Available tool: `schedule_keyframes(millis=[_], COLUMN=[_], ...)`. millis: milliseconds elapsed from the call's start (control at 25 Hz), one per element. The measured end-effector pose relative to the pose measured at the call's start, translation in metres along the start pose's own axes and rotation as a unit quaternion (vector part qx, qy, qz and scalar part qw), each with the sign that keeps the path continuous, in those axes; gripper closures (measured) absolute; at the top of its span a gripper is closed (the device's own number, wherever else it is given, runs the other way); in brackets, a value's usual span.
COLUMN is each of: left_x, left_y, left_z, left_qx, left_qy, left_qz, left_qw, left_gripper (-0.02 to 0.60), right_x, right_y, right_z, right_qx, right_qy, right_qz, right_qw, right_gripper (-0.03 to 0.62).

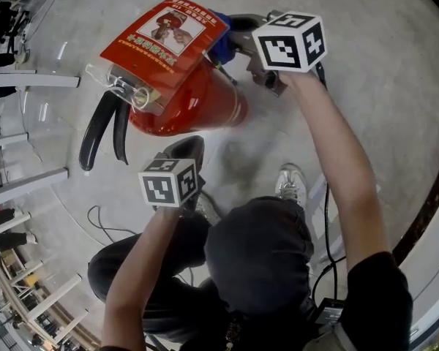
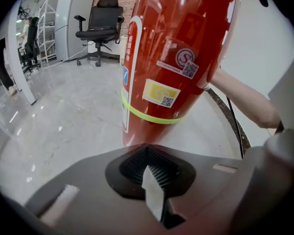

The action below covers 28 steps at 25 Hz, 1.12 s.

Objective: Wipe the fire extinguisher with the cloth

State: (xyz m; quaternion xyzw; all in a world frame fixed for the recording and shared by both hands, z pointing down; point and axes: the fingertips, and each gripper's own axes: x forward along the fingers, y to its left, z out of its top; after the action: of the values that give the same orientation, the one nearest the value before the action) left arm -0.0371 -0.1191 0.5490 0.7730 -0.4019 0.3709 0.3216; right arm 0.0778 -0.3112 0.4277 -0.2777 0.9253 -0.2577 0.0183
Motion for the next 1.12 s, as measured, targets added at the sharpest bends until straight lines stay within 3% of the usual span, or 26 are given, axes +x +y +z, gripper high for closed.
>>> schedule_keyframes(millis=[240, 400, 520, 760, 880, 1120], left_x=[-0.012, -0.015, -0.008, -0.003, 0.0, 0.005], left_y=[-0.005, -0.013, -0.012, -0.02, -0.02, -0.02], left_z=[0.007, 0.016, 0.016, 0.018, 0.017, 0.011], left_qx=[0.003, 0.009, 0.018, 0.026, 0.029, 0.03], left_qy=[-0.011, -0.02, -0.021, -0.018, -0.014, -0.003], left_qz=[0.004, 0.007, 0.008, 0.011, 0.013, 0.019], left_qw=[0.9999, 0.9997, 0.9996, 0.9995, 0.9994, 0.9993], left_gripper=[0.578, 0.578, 0.578, 0.578, 0.578, 0.578], right_x=[-0.023, -0.035, -0.033, -0.015, -0.01, -0.018], right_y=[0.047, 0.052, 0.037, 0.0, -0.021, -0.049], right_z=[0.09, 0.093, 0.058, -0.051, -0.093, -0.186], right_qx=[-0.093, -0.109, -0.089, -0.053, -0.019, -0.013], right_qy=[-0.072, -0.08, -0.064, 0.044, 0.068, 0.187], right_qz=[0.013, -0.008, -0.038, -0.094, -0.113, -0.153], right_qw=[0.993, 0.991, 0.993, 0.993, 0.991, 0.97], right_gripper=[0.553, 0.553, 0.553, 0.553, 0.553, 0.553])
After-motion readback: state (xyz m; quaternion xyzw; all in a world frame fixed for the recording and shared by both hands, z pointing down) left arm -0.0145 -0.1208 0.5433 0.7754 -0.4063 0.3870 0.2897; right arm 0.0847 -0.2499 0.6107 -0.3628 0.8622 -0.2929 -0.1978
